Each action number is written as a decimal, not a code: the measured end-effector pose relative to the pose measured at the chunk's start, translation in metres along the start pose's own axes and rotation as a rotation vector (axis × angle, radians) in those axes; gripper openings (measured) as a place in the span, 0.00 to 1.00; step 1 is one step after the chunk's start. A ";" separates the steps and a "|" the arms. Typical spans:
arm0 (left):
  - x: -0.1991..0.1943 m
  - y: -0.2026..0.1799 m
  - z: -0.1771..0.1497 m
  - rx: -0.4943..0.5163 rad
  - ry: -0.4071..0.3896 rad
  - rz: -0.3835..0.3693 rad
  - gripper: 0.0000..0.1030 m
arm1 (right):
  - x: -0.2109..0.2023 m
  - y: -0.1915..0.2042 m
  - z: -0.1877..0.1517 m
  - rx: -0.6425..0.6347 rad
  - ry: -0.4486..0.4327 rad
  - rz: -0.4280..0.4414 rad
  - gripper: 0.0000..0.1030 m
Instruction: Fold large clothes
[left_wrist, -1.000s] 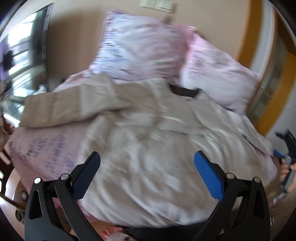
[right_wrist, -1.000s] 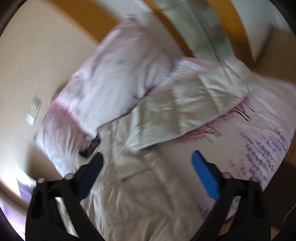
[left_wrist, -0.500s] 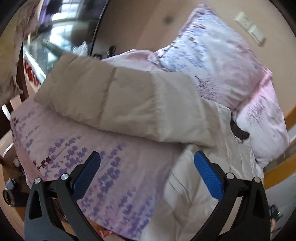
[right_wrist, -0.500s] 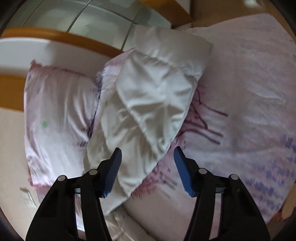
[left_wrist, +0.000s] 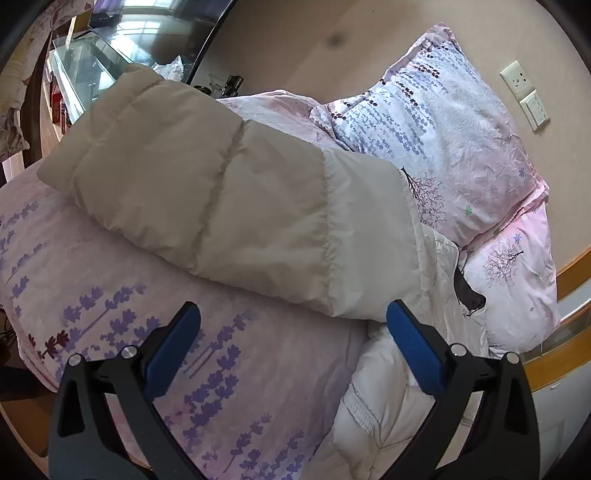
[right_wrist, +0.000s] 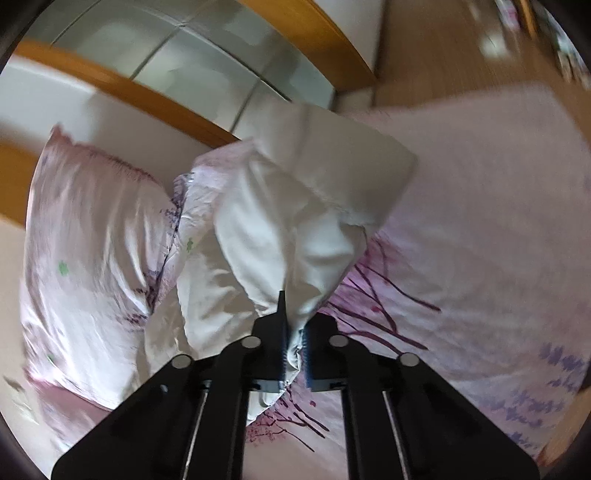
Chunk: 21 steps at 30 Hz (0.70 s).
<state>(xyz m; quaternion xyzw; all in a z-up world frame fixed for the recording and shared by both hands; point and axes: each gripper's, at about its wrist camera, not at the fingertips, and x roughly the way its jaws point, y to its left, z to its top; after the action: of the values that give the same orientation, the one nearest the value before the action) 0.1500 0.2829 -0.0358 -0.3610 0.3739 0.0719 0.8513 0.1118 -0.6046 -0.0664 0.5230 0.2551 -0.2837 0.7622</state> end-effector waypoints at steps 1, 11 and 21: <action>0.000 0.001 0.001 -0.002 -0.005 0.003 0.97 | -0.006 0.011 -0.001 -0.055 -0.031 -0.012 0.04; -0.004 0.006 0.002 0.029 -0.028 0.020 0.84 | -0.069 0.186 -0.053 -0.626 -0.247 0.081 0.04; -0.022 -0.001 -0.001 0.099 -0.091 0.054 0.84 | -0.072 0.326 -0.250 -1.191 -0.056 0.384 0.03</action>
<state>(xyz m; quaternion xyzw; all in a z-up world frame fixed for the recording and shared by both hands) 0.1345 0.2845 -0.0204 -0.3046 0.3474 0.0926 0.8820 0.2655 -0.2620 0.1148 0.0376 0.2509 0.0354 0.9666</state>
